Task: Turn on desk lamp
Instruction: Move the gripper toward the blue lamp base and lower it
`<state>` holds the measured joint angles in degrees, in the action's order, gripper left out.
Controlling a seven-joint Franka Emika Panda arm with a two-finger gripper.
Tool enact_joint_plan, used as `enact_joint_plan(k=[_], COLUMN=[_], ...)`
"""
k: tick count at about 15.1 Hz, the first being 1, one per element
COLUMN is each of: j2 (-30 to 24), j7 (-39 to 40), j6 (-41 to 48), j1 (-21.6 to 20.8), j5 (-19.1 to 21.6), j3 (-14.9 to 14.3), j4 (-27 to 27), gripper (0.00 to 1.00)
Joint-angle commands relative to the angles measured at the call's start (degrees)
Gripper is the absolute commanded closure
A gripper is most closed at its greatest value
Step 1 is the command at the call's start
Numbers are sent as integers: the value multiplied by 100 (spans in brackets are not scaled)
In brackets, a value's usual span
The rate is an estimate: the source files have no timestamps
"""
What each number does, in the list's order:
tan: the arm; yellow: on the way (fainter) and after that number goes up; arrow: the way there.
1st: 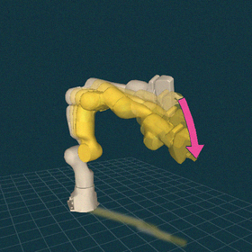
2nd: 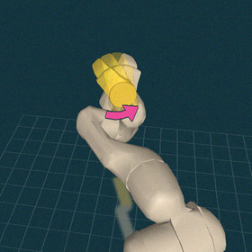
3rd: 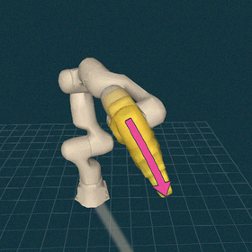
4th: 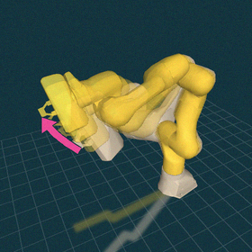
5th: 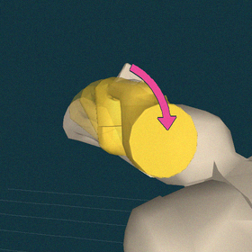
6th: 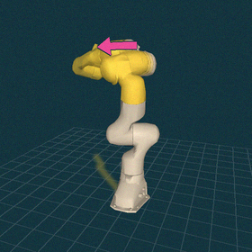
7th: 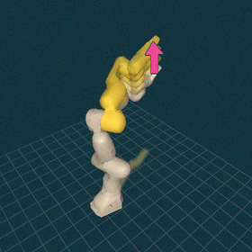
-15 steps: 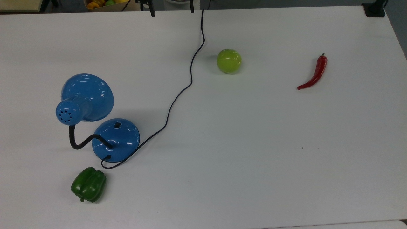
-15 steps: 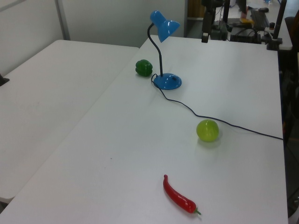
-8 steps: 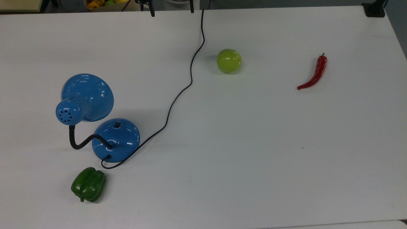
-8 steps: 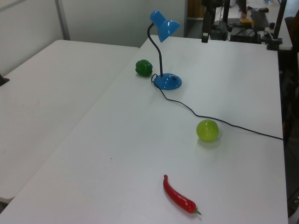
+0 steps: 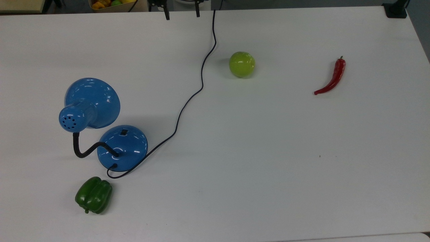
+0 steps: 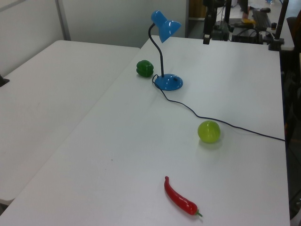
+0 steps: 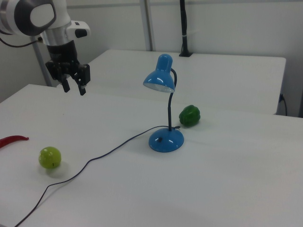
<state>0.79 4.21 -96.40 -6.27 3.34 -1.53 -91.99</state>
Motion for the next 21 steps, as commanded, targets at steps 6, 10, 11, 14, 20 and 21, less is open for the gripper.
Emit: enact_joint_plan(k=[6,10,11,14,20,21], j2=[-97,-97,-97,-88,-44,-27], j7=[159,212,282,370,485,476], j6=[-134,-98,-98,-98,-422,-719], j1=[3,12,21,134,275,319], j5=[-44,-35,-35,-44,-667,-686], j3=[-5,-5,-5,-49,-93,-180], j4=[-161,-284,-293,-398,-1136,-1311], gripper=[100,100,100,100,100,100])
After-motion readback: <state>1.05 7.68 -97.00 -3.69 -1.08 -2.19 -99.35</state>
